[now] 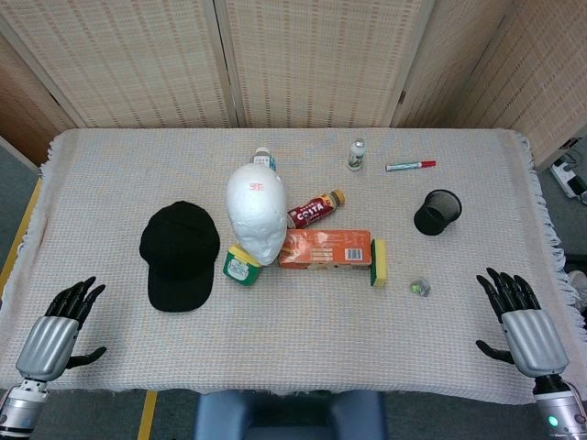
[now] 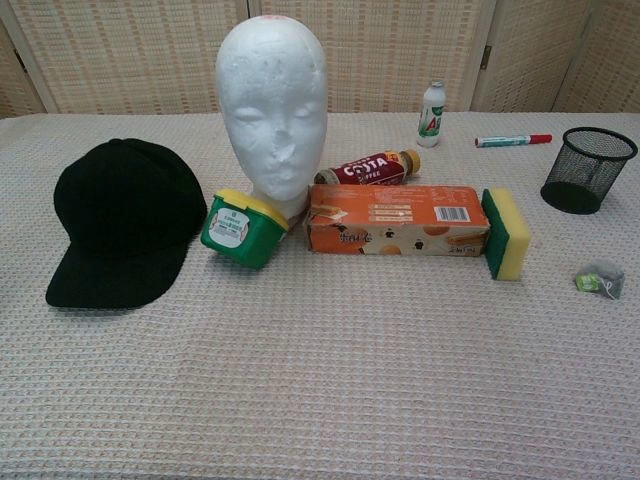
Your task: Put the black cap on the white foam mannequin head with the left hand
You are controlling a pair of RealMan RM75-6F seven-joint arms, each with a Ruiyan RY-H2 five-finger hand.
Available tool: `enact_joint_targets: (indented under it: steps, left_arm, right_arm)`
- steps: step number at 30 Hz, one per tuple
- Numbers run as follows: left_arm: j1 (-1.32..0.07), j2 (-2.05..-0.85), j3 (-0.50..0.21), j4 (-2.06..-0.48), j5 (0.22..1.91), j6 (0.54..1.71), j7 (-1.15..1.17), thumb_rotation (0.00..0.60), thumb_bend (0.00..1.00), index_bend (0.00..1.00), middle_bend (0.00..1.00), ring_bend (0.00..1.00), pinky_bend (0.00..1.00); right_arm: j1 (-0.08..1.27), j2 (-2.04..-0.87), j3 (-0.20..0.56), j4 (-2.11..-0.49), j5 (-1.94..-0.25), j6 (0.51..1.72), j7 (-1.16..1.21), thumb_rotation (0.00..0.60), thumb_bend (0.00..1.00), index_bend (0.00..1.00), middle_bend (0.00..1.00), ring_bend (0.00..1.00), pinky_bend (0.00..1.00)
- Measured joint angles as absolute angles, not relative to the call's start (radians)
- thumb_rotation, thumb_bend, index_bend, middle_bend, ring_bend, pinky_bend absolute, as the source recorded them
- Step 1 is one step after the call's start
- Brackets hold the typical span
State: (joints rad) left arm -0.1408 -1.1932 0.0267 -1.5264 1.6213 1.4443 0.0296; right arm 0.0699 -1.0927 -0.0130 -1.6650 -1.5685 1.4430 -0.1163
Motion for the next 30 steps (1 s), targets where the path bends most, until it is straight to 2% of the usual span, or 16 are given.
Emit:
enact_joint_targets:
  steps: [6,8,10,13,15,17,19,22,30]
  left_arm:
    - [-0.150,-1.206,0.045,-1.520,1.664,1.443,-0.005,0.600,0.09,0.09,0.07,0.00,0.16]
    - [-0.155,-1.211,0.055,-1.517,1.690,1.443,-0.027,0.600,0.09,0.12,0.14,0.02,0.20]
    - [-0.161,-1.228,0.065,-1.500,1.729,1.452,-0.053,0.600,0.09,0.16,0.27,0.11,0.32]
    - [-0.170,-1.275,0.072,-1.440,1.787,1.479,-0.081,0.600,0.09,0.20,0.54,0.43,0.67]
    - [-0.178,-1.319,0.074,-1.378,1.814,1.498,-0.095,0.600,0.09,0.23,0.72,0.63,0.84]
    - [-0.187,-1.362,0.074,-1.316,1.836,1.512,-0.109,0.600,0.10,0.29,0.87,0.78,0.95]
    - [-0.198,-1.417,0.073,-1.233,1.857,1.530,-0.130,0.600,0.12,0.37,0.98,0.92,1.00]
    - [-0.213,-1.502,0.071,-1.101,1.880,1.565,-0.173,0.600,0.15,0.45,1.00,1.00,1.00]
    - [-0.248,-1.742,0.054,-0.707,1.905,1.666,-0.259,0.600,0.24,0.51,1.00,1.00,1.00]
  right_arm:
    - [0.062,-1.079,-0.010,-1.670,-1.569,1.462,-0.110,0.600,0.04,0.00,0.00,0.00,0.00]
    - [0.058,-1.075,-0.009,-1.672,-1.572,1.472,-0.105,0.600,0.04,0.00,0.00,0.00,0.00]
    - [0.053,-1.070,-0.008,-1.673,-1.575,1.481,-0.102,0.600,0.04,0.00,0.00,0.00,0.00]
    - [0.052,-1.059,-0.012,-1.676,-1.576,1.477,-0.105,0.600,0.05,0.00,0.00,0.00,0.00]
    - [0.051,-1.057,-0.013,-1.683,-1.580,1.477,-0.109,0.600,0.04,0.00,0.00,0.00,0.00]
    - [0.050,-1.060,-0.014,-1.686,-1.586,1.480,-0.109,0.600,0.05,0.00,0.00,0.00,0.00]
    - [0.050,-1.064,-0.014,-1.685,-1.586,1.479,-0.114,0.600,0.05,0.00,0.00,0.00,0.00]
    - [0.053,-1.066,-0.015,-1.684,-1.576,1.462,-0.115,0.600,0.04,0.00,0.00,0.00,0.00]
    - [0.071,-1.071,-0.011,-1.671,-1.570,1.432,-0.097,0.600,0.05,0.00,0.00,0.00,0.00]
